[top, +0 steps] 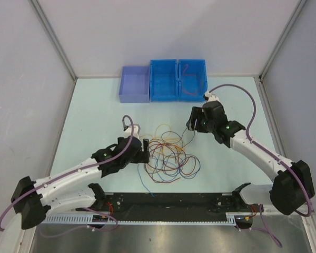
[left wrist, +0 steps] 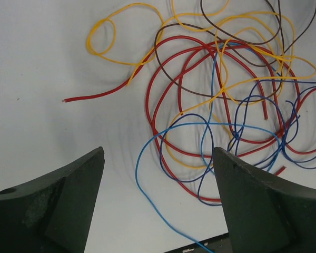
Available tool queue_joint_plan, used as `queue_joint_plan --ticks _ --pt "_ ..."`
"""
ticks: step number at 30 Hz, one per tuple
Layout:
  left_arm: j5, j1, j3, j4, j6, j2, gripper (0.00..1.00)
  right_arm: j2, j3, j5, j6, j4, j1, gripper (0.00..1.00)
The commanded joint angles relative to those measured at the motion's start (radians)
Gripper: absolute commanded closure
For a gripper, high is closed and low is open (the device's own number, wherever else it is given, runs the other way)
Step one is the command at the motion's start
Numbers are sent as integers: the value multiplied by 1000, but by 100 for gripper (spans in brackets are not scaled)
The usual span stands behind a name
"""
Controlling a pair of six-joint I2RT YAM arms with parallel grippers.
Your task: Untangle the cables
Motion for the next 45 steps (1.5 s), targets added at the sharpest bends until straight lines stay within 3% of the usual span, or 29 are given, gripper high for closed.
queue_joint_plan --ticks 1,8,11,20,27,36,38,40,45 --pt "-39 -6 -18 100 -56 63 11 -68 -99 -14 79 36 14 33" --pt "-174 24 37 47 -87 157 16 -33 -211 -8 125 109 103 33" --pt "-85 104 8 88 -96 153 20 7 -234 -9 128 145 125 33" --pt "-51 231 12 109 -107 209 25 143 -250 -35 135 241 179 35" --pt "18 265 0 186 -84 267 30 167 -251 -8 126 261 197 35" --pt "50 284 -12 232 -89 323 46 188 -251 -29 119 273 194 35" --pt "50 284 -15 240 -87 324 57 190 -251 -29 119 275 194 35" --pt "52 285 -15 248 -81 326 79 191 -251 -31 119 276 192 35" --pt "43 287 -8 265 -58 337 98 194 -251 -31 119 277 194 35"
